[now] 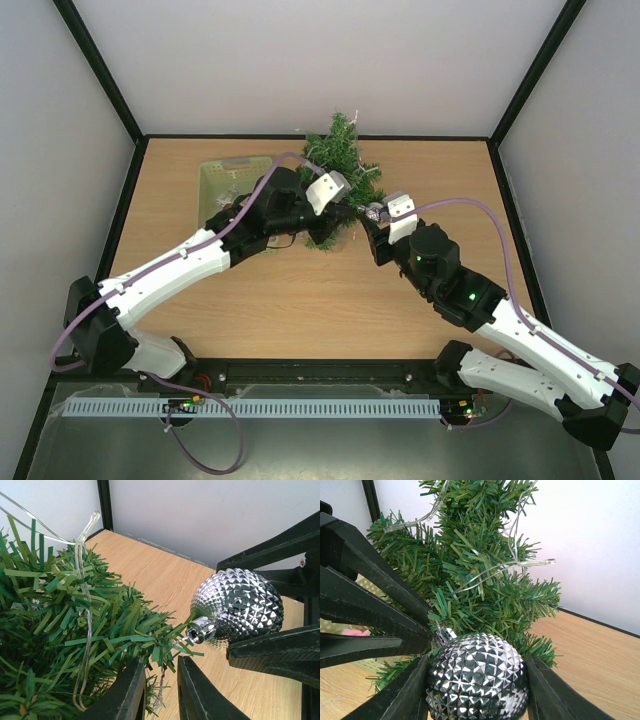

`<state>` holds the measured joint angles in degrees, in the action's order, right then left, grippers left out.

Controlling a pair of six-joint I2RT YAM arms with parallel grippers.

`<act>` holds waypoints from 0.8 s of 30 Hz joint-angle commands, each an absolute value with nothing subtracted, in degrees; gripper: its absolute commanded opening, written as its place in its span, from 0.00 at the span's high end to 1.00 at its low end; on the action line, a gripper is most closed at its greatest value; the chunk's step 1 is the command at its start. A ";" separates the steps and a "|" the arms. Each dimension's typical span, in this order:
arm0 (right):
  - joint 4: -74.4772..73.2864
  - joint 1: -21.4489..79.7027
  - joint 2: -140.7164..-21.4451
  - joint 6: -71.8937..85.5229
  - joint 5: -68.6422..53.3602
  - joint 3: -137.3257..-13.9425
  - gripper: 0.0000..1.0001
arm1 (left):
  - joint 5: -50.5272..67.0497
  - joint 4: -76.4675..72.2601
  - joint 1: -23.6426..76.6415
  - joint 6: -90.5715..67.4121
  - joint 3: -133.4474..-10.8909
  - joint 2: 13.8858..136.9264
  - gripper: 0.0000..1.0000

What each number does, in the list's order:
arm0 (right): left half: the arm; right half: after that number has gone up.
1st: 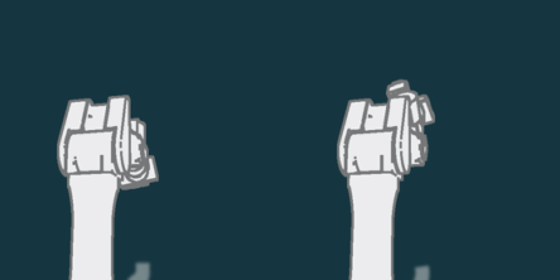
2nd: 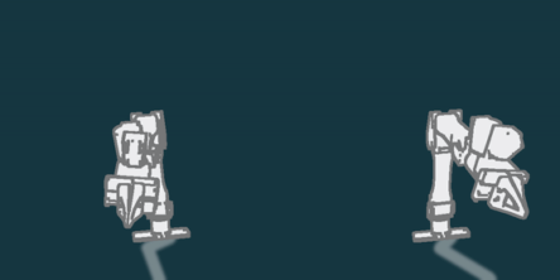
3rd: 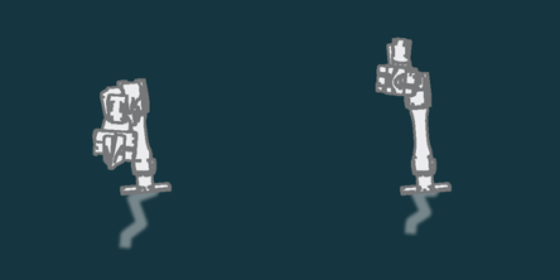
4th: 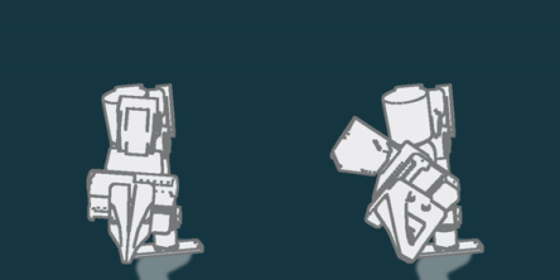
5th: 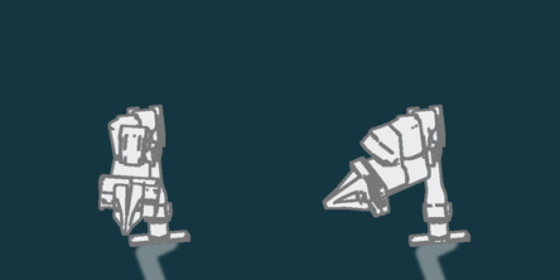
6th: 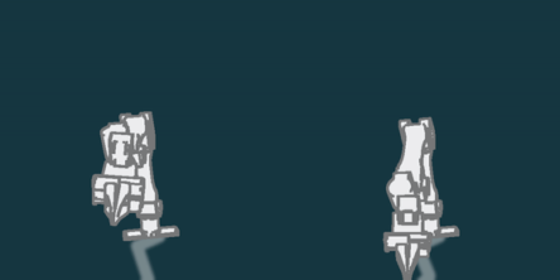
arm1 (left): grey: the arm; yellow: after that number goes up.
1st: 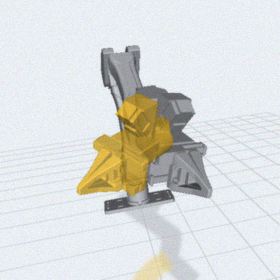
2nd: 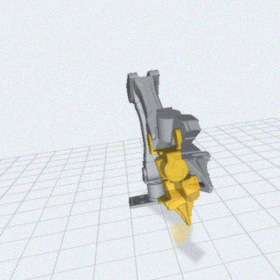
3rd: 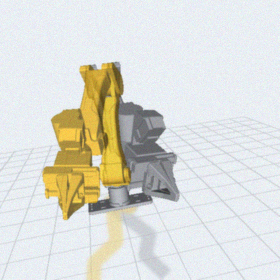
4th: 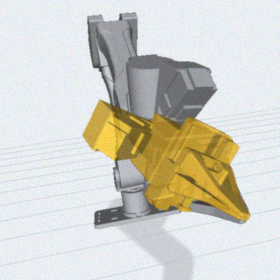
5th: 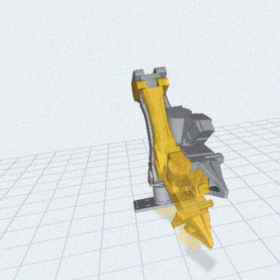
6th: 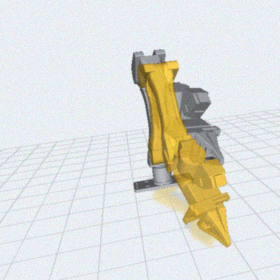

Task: Decorate the small christmas tree
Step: Hang the decoration item on the Christmas tree.

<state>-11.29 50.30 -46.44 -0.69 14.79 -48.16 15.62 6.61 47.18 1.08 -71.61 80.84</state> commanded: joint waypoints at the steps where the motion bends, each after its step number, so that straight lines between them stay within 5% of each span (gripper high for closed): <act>1: -10.55 50.12 -46.23 -1.04 16.43 -49.30 0.67 | 15.39 5.30 46.84 1.47 -73.01 81.47 0.80; 24: -8.73 50.16 -47.55 -2.22 18.19 -50.23 0.67 | 11.72 4.49 46.83 -0.09 -73.56 81.53 0.78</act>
<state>-10.55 50.30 -47.35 -1.37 16.80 -48.18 12.64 6.31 47.18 0.45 -71.75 80.93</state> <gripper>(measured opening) 0.437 0.213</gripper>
